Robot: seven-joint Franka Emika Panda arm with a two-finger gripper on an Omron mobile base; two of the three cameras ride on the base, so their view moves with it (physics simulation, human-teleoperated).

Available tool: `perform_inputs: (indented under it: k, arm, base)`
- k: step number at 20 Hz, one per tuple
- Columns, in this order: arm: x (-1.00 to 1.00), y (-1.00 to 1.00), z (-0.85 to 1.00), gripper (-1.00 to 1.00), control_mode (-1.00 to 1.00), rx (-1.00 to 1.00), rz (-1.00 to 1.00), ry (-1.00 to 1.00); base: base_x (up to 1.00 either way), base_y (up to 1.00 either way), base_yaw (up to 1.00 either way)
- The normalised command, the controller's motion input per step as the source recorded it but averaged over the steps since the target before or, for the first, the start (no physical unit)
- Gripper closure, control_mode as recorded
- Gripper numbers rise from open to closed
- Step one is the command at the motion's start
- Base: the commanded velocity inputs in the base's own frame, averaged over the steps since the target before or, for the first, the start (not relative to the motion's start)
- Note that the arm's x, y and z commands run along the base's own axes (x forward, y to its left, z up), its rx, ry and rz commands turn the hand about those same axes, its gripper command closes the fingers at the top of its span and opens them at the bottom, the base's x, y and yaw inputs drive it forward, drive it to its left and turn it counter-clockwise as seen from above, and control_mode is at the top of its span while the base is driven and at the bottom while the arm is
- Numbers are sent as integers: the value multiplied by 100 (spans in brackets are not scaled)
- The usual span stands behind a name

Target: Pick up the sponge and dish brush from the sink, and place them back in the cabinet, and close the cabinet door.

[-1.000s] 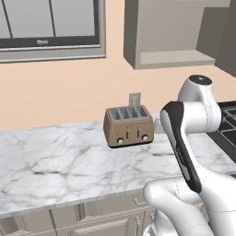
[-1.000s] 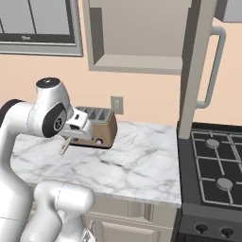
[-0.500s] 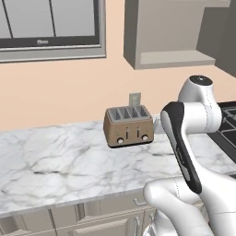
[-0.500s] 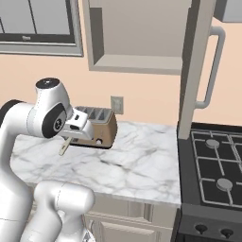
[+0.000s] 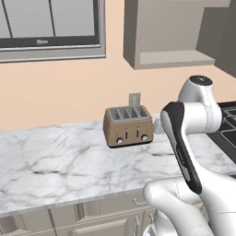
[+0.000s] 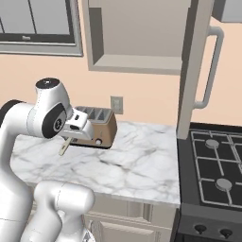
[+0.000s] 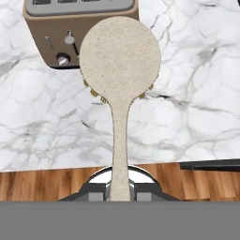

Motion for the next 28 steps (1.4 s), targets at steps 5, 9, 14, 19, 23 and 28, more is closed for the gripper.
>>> perform_inputs:
  k: [5,9,14,19,23,28]
  arm:
    - [0,0,0,100,100,0,0,0]
    - [0,0,0,100,100,0,0,0]
    - [0,0,0,100,100,0,0,0]
    - [0,0,0,100,100,0,0,0]
    - [0,0,0,100,100,0,0,0]
    - [0,0,0,100,100,0,0,0]
  base:
    - [0,-36,-1]
    - [0,-32,-1]
    - [0,-34,-5]
    - [-13,-18,-8]
    - [-2,0,-2]
    - [0,0,0]
